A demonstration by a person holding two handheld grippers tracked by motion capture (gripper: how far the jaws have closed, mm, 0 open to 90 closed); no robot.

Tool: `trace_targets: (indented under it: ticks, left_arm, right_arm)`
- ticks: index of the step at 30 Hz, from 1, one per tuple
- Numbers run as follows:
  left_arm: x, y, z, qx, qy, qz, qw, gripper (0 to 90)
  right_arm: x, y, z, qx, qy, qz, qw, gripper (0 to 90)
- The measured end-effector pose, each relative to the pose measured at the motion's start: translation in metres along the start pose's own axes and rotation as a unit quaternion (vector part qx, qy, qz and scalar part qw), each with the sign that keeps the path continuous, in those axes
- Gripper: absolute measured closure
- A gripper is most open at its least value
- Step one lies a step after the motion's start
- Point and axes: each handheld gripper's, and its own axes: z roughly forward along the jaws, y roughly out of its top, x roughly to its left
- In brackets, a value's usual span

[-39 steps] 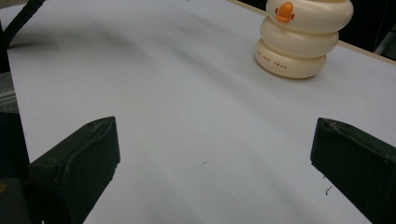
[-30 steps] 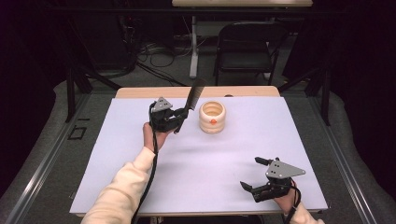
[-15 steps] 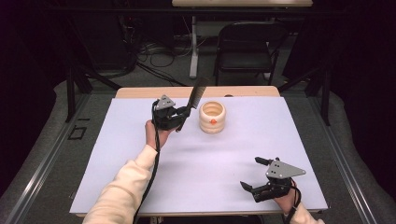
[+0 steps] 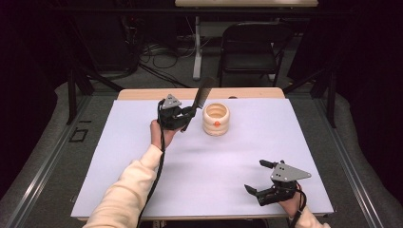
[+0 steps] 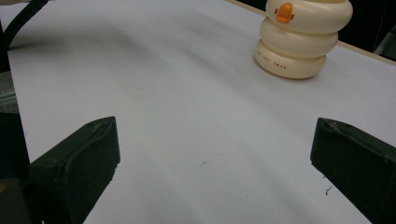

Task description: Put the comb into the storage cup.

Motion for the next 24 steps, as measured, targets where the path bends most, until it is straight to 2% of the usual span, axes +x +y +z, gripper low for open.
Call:
trace_targets:
  ticks: [24]
  left_arm:
    - [-0.003, 0.016, 0.011, -0.011, 0.003, 0.008, 0.9999, 72.5]
  right_arm:
    - [-0.001, 0.000, -0.001, -0.003, -0.002, 0.005, 1.0000, 0.1]
